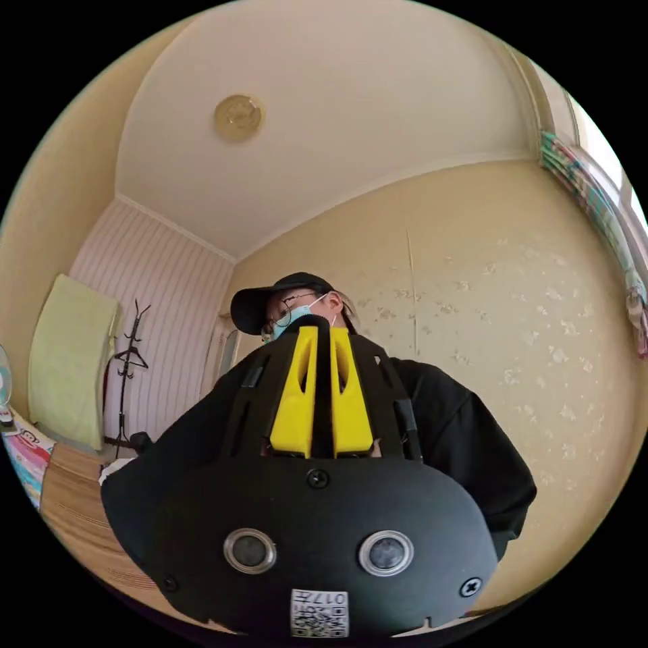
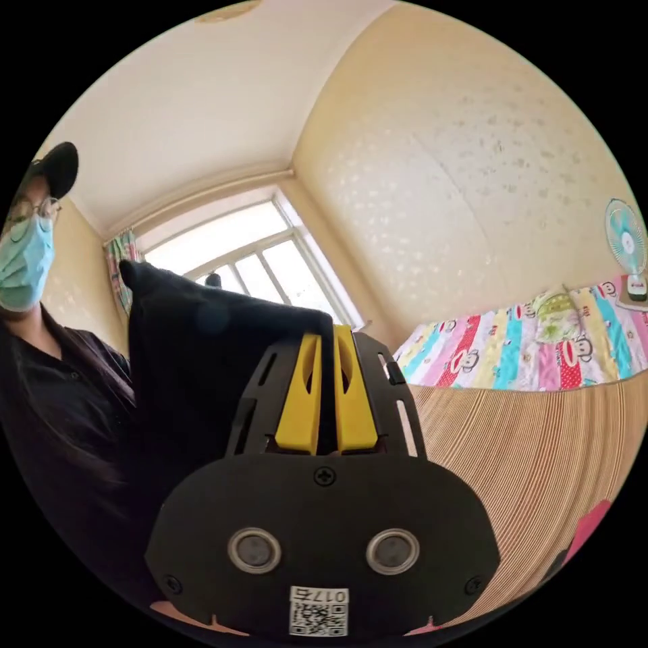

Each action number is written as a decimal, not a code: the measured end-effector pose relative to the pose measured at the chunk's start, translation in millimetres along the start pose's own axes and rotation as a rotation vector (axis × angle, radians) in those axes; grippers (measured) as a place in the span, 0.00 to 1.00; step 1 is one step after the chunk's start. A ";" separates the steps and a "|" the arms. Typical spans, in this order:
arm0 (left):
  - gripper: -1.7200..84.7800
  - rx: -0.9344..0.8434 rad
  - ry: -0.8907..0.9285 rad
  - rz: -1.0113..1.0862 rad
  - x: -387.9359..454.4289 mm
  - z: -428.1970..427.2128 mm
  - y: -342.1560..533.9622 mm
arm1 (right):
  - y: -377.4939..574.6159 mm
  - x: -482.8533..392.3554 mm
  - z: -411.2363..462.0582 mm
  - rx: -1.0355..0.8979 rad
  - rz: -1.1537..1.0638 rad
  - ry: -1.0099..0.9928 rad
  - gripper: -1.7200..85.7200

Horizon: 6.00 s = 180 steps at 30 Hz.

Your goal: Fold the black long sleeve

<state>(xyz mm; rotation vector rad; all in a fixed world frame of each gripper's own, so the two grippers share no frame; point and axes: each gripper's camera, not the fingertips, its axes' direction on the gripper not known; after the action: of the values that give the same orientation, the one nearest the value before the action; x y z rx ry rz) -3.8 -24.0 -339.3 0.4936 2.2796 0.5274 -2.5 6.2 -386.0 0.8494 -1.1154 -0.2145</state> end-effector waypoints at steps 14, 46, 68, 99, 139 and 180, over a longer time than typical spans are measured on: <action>0.06 0.158 -0.642 0.000 82.2 -67.3 -68.5 | -108.9 -104.9 -53.4 0.149 -0.525 0.131 0.06; 0.03 -0.053 -1.298 -1.739 -147.8 -379.8 106.3 | 328.5 358.8 113.3 -1.601 0.162 0.581 0.02; 0.18 1.677 -0.968 -1.659 89.5 -614.7 -6.3 | 212.1 480.0 -90.9 -1.099 1.158 0.545 0.03; 0.21 1.726 -1.162 -1.633 126.4 -578.5 8.6 | 207.1 479.1 -375.9 -0.074 1.895 0.303 0.18; 0.13 -0.261 -1.237 -1.567 -19.2 -259.0 52.7 | -37.6 421.2 -208.3 0.212 0.725 0.638 0.05; 0.05 0.570 -0.518 -1.342 200.4 -470.7 -66.2 | 194.3 245.3 -225.0 -0.190 1.059 0.029 0.03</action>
<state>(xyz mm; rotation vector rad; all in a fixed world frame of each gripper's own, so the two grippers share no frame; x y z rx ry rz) -491.3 -86.4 -182.5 -0.6120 1.7032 -0.8269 253.0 113.5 -118.0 0.0202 -1.3517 0.5636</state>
